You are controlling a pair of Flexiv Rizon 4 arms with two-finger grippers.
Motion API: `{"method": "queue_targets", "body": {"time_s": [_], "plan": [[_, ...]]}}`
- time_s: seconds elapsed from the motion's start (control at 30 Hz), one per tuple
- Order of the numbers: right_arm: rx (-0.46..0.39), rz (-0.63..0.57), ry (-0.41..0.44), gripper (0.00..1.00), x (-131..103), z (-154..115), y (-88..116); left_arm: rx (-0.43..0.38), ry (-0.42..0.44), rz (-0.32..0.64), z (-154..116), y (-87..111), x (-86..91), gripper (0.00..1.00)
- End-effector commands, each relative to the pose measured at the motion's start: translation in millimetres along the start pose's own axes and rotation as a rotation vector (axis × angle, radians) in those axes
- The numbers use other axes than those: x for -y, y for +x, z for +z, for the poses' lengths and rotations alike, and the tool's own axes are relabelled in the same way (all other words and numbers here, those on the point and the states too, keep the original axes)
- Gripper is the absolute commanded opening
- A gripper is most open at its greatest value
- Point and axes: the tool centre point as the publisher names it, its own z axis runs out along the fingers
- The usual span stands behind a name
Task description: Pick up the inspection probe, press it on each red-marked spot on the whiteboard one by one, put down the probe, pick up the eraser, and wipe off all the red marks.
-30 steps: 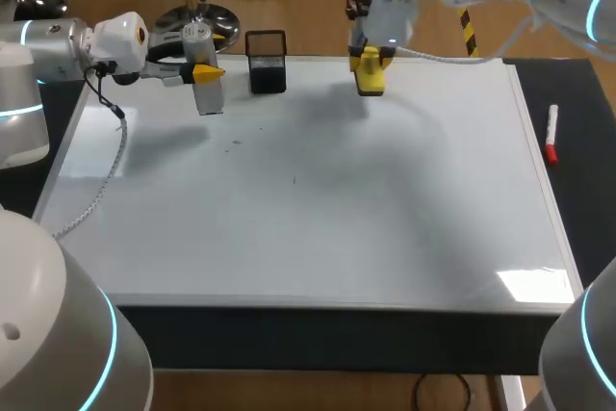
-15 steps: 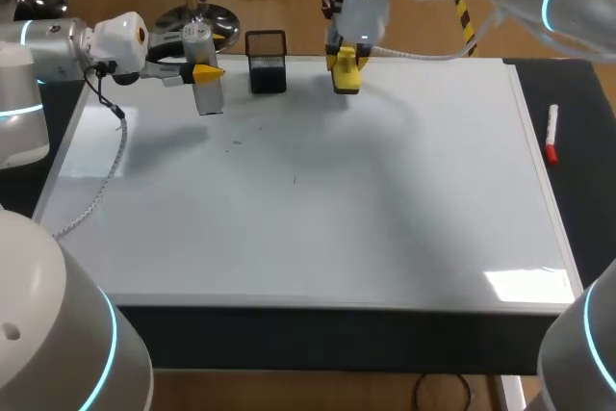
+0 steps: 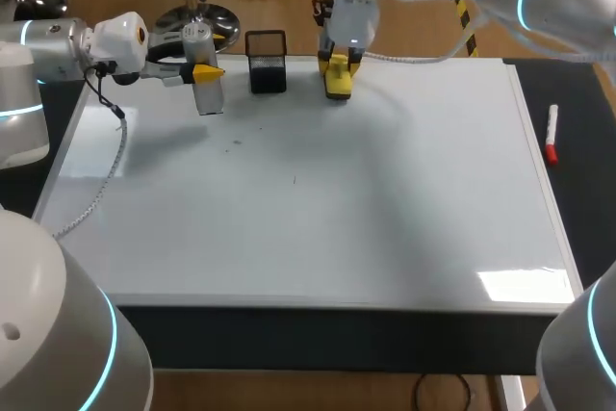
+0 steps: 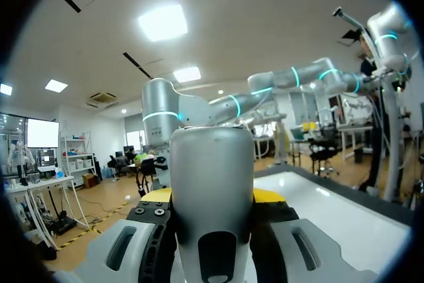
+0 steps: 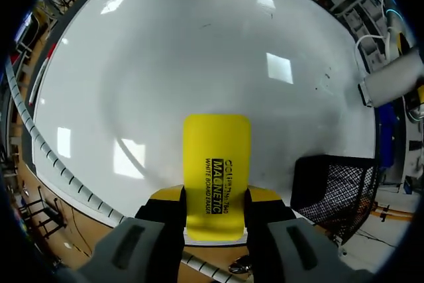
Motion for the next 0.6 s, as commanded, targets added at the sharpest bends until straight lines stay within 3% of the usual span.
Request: {"method": "queue_targets", "body": {"time_s": [0.03,0.07,0.13,0.17,0.43,0.6], "plan": [[-0.026,0.019,-0.015,0.00,6.7,3.9,-5.5,0.002,-0.002,0.001,0.5,0.6,1.5,0.00],[-0.034,0.024,-0.007,0.00,6.7,4.2,-5.5,0.002,-0.002,0.001,0.5,0.6,1.5,0.00],[-0.032,0.035,0.007,0.96,5.6,4.2,-5.5,0.002,-0.002,0.001,0.5,0.6,1.5,0.00],[-0.029,0.043,0.018,1.00,4.3,3.1,-5.4,0.002,-0.002,0.001,0.5,0.6,1.5,0.00],[0.018,0.101,0.059,1.00,-13.8,-11.4,3.3,0.002,-0.002,0.001,0.5,0.6,1.5,0.00],[0.099,0.236,0.049,1.00,-29.6,-28.3,14.9,0.002,-0.002,0.001,0.5,0.6,1.5,0.00]]}}
